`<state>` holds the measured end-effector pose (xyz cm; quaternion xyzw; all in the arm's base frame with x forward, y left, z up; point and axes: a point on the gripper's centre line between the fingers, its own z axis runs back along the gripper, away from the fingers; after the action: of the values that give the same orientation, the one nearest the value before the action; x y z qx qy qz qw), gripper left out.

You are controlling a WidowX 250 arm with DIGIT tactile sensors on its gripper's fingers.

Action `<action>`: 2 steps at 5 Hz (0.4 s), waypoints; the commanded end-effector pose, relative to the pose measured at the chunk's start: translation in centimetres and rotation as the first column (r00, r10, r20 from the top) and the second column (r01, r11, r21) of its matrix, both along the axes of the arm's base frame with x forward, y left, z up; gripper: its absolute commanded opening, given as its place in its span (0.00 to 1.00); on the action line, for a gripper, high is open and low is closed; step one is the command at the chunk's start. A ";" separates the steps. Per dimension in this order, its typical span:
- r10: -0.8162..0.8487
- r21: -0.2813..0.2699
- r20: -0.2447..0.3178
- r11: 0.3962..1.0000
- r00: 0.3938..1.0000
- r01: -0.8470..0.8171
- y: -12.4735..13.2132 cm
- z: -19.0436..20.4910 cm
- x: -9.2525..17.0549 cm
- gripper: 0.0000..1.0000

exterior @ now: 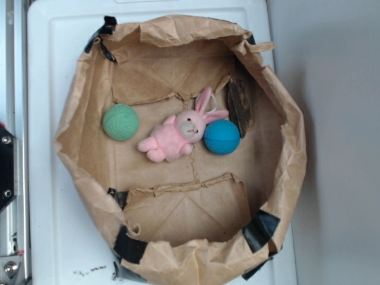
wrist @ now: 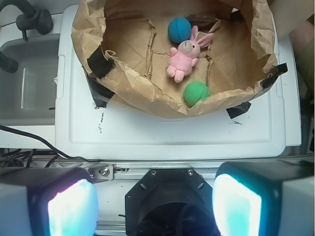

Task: Grab the blue ball.

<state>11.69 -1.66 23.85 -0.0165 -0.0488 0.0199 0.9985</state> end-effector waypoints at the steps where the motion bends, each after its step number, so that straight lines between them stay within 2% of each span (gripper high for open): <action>1: 0.000 0.000 0.000 1.000 1.000 0.000 0.0 0.0 0.0 1.00; 2: 0.004 0.035 -0.017 0.999 1.000 -0.003 -0.5 -1.8 1.9 1.00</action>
<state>13.57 -2.00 21.45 0.0024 -0.0317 0.0263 0.9991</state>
